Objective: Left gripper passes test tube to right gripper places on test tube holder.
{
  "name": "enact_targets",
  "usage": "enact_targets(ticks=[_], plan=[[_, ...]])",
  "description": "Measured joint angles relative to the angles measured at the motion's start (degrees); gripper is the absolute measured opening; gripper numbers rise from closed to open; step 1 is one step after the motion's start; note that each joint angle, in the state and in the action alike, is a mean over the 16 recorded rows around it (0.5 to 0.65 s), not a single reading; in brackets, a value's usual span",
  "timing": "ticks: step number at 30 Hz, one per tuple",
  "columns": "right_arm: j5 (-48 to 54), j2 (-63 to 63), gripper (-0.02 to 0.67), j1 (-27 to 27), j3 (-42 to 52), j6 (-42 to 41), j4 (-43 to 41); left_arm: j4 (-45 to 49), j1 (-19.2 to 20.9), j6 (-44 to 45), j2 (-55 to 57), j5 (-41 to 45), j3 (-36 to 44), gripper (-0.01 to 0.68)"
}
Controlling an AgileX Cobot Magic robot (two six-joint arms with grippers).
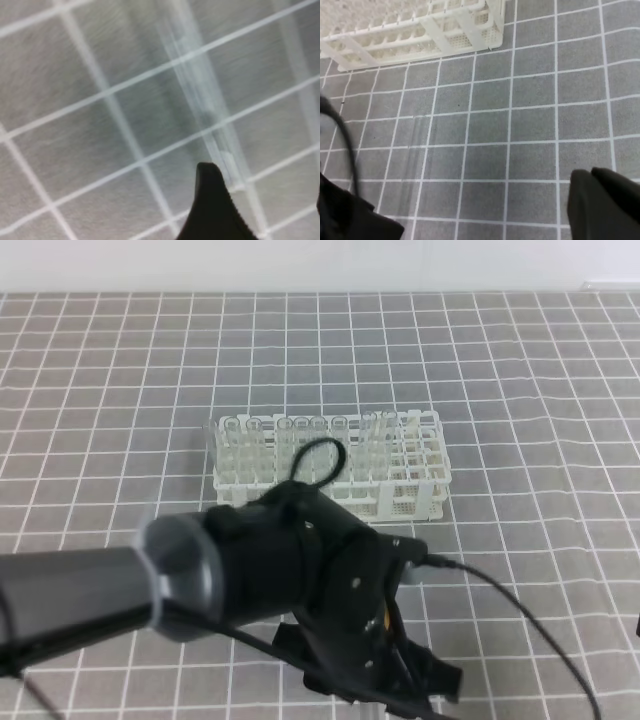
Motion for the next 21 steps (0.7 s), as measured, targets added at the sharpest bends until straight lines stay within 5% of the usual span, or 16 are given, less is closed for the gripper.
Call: enact_targets(ticks=[21], plan=[[-0.7,0.0,-0.013,0.0,0.0,-2.3,2.3,5.7,-0.1,-1.2,6.3,0.6,-0.1,0.374]])
